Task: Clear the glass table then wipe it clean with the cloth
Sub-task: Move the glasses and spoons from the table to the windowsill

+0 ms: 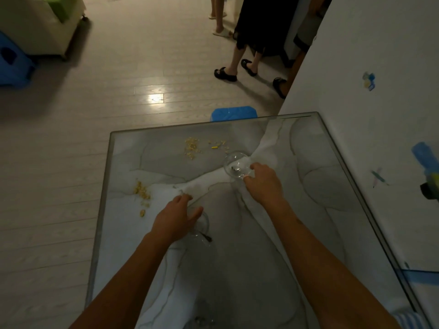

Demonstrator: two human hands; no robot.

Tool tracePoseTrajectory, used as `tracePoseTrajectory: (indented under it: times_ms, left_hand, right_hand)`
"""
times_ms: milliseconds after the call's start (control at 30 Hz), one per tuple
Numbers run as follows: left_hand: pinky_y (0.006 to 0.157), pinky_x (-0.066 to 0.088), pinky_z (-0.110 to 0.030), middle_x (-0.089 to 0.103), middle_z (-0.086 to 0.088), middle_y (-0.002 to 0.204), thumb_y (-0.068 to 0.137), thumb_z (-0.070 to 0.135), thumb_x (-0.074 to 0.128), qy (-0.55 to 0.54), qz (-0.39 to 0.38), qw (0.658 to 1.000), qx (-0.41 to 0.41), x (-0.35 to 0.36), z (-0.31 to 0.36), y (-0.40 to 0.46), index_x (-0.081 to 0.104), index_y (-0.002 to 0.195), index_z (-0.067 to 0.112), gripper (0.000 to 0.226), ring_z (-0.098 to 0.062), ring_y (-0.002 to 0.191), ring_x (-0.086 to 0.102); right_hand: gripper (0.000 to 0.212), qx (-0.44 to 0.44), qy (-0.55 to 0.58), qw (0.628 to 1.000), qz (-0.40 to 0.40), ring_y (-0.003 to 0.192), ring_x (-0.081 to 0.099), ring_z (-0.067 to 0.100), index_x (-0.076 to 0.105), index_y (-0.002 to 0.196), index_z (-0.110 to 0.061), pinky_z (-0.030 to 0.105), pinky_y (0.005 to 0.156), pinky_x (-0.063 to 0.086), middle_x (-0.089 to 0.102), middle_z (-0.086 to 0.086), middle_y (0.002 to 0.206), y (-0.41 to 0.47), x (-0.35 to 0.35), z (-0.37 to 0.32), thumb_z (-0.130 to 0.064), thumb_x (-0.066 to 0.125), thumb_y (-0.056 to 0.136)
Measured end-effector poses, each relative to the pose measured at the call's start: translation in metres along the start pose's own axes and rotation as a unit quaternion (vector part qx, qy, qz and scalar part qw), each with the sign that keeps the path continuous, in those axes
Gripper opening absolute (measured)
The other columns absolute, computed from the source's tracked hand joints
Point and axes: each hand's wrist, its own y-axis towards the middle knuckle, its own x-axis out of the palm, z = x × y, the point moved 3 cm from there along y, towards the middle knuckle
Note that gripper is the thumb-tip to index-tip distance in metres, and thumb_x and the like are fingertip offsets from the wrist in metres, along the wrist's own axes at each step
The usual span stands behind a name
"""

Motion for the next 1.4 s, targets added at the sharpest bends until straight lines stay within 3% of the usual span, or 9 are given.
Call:
tracePoseTrajectory:
  times_ms: [233,333,433,633,800,967,1133,1267,1400]
  left_hand:
    - [0.114,0.035,-0.044,0.028,-0.005,0.160,0.090,0.070,0.041,0.005,-0.002,1.000,0.005,-0.003,-0.023,-0.039,0.024,0.154,0.019,0.083,-0.023,0.143,0.032]
    - [0.107,0.042,-0.045,0.039,-0.009,0.151,0.088,0.075,0.037,0.002,0.030,0.999,0.012,-0.009,-0.030,-0.068,0.031,0.148,0.016,0.084,-0.026,0.135,0.042]
    - [0.094,0.049,-0.043,0.052,-0.010,0.133,0.086,0.068,0.036,-0.014,0.071,0.997,0.030,-0.015,-0.033,-0.100,0.044,0.137,0.013,0.076,-0.028,0.118,0.052]
    - [0.108,0.039,-0.039,0.044,-0.013,0.149,0.095,0.034,0.058,-0.019,0.033,0.997,0.073,0.009,-0.050,-0.165,0.040,0.146,0.011,0.060,-0.029,0.133,0.045]
    - [0.110,0.038,-0.038,0.031,-0.007,0.158,0.092,0.037,0.059,0.008,-0.060,0.993,0.098,0.025,-0.063,-0.195,0.023,0.155,0.022,0.074,-0.026,0.140,0.037]
    - [0.113,0.038,-0.040,0.027,0.000,0.159,0.081,0.050,0.067,0.007,-0.142,0.979,0.144,0.042,-0.056,-0.217,0.019,0.156,0.028,0.092,-0.023,0.142,0.035]
    - [0.104,0.032,-0.019,0.045,0.005,0.150,0.073,0.045,0.081,-0.106,-0.134,0.967,0.189,0.045,-0.033,-0.231,0.038,0.148,0.028,0.088,-0.012,0.135,0.044]
    - [0.104,0.042,-0.030,0.054,0.003,0.143,0.067,0.057,0.075,-0.156,-0.098,0.973,0.141,0.044,-0.028,-0.232,0.039,0.147,0.027,0.093,-0.015,0.129,0.051]
    - [0.092,0.047,-0.025,0.064,0.006,0.128,0.070,0.047,0.080,-0.162,-0.080,0.973,0.143,0.046,-0.025,-0.230,0.050,0.138,0.031,0.076,-0.013,0.116,0.060]
  right_hand:
    - [0.039,-0.039,0.034,0.993,0.108,0.106,0.052,0.035,0.059,0.120,-0.007,0.042,0.091,0.046,0.058,0.016,0.116,-0.061,0.002,-0.012,-0.020,0.057,0.083]
    - [0.036,-0.057,0.042,0.989,0.128,0.101,0.055,0.038,0.062,0.113,-0.004,0.043,0.089,0.047,0.062,0.018,0.109,-0.100,0.011,-0.017,-0.017,0.056,0.080]
    - [0.036,-0.026,0.061,0.996,0.062,0.107,0.055,0.035,0.059,0.119,-0.005,0.041,0.093,0.045,0.061,0.017,0.114,-0.141,0.028,-0.012,-0.013,0.056,0.084]
    - [0.052,0.013,0.085,0.992,-0.090,0.123,0.051,0.029,0.048,0.138,-0.012,0.038,0.106,0.040,0.052,0.011,0.136,-0.229,0.064,-0.001,-0.011,0.057,0.087]
    - [0.064,0.030,0.063,0.989,-0.128,0.138,0.038,0.024,0.035,0.148,-0.015,0.025,0.113,0.023,0.039,0.008,0.151,-0.283,0.071,0.007,-0.005,0.055,0.088]
    - [0.079,0.067,0.060,0.978,-0.191,0.136,0.040,0.021,0.033,0.149,-0.022,0.028,0.111,0.030,0.041,0.002,0.149,-0.327,0.089,0.006,-0.024,0.068,0.079]
    - [0.072,0.049,0.143,0.976,-0.156,0.124,0.053,0.012,0.047,0.139,-0.031,0.024,0.100,0.042,0.056,-0.006,0.137,-0.345,0.101,-0.017,-0.038,0.074,0.073]
    - [0.058,0.026,0.139,0.983,-0.120,0.128,0.048,0.016,0.048,0.139,-0.027,0.022,0.101,0.033,0.052,-0.003,0.140,-0.342,0.098,-0.031,-0.033,0.069,0.085]
    - [0.053,0.038,0.140,0.982,-0.119,0.123,0.051,0.014,0.049,0.138,-0.027,0.015,0.093,0.032,0.055,-0.003,0.136,-0.338,0.103,-0.027,-0.034,0.066,0.088]
